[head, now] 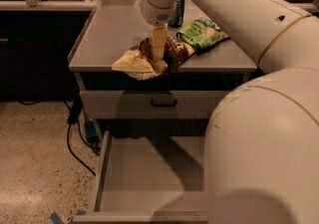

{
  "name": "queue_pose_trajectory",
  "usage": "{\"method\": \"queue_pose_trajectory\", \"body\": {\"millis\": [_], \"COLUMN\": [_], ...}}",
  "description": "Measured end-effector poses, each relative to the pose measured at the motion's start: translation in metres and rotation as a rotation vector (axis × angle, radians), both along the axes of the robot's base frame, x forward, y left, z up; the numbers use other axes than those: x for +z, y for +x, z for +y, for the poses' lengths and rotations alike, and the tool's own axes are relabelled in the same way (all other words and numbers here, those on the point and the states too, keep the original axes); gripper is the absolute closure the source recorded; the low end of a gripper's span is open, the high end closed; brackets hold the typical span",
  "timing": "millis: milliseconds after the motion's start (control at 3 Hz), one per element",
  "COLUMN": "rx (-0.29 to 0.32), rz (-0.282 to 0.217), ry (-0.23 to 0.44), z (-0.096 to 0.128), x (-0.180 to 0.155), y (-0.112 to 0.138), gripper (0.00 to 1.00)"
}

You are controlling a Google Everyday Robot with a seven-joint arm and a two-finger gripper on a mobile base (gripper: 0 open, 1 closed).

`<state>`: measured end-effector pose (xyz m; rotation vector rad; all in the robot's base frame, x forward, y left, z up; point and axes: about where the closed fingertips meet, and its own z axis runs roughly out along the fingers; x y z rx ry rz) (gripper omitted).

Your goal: Pick brown chip bag from middle drawer and place on counter

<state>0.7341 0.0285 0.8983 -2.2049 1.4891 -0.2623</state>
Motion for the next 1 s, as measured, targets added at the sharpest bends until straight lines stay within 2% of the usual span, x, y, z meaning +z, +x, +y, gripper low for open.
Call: {"method": "queue_pose_trajectory", "body": {"millis": [667, 1000], "rx": [0.003, -0.005], "rz": [-0.013, -0.058], "ry": [-0.006, -0.039], "z": [-0.001, -0.004], "x": [0.009, 0.044], "y": [0.001, 0.000], "gripper": [0.00, 0.00]}}
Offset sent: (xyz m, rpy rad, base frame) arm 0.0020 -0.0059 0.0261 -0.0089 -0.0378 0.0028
